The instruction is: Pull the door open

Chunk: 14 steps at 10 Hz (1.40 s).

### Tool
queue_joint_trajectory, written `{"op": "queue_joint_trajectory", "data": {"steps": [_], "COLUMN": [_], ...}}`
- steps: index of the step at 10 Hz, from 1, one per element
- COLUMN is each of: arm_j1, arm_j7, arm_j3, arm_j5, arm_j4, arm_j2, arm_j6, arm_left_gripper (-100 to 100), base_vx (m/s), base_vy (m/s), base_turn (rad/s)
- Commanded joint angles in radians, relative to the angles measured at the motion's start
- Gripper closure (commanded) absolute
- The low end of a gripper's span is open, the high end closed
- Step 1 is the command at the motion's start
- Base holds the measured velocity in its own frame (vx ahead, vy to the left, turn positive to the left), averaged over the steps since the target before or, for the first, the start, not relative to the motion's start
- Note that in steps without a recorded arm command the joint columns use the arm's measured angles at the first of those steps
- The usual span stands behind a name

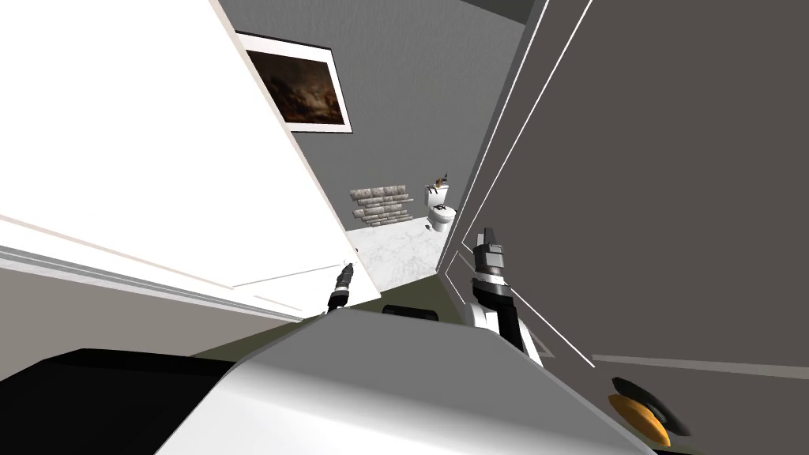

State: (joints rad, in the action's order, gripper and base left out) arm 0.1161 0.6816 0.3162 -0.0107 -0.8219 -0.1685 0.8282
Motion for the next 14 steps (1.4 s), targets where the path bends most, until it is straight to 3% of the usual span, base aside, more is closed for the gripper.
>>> {"op": "queue_joint_trajectory", "data": {"steps": [1, 3, 6, 8, 12, 13, 14], "arm_j1": [0.000, -0.001, -0.002, -0.004, -0.005, -0.005, -0.006], "arm_j7": [-0.029, -0.093, -0.148, -0.212, -0.309, -0.312, -0.353], "arm_j3": [-0.004, -0.013, -0.019, -0.029, -0.040, -0.040, -0.046], "arm_j5": [0.007, 0.036, 0.051, 0.082, 0.113, 0.113, 0.129], "arm_j4": [0.001, 0.004, 0.006, 0.009, 0.013, 0.013, 0.015], "arm_j2": [0.001, -0.005, -0.008, -0.014, -0.020, -0.020, -0.023], "arm_j6": [0.001, 0.002, 0.002, 0.003, 0.005, 0.005, 0.005], "arm_left_gripper": [100, 100, 100, 100, 100, 100, 100], "base_vx": [-0.029, -0.047, -0.039, -0.052, -0.039, -0.034, -0.038], "base_vy": [0.011, 0.009, 0.009, 0.014, 0.006, 0.010, 0.005], "base_turn": [-0.037, -0.066, -0.048, -0.076, -0.047, -0.039, -0.060]}}
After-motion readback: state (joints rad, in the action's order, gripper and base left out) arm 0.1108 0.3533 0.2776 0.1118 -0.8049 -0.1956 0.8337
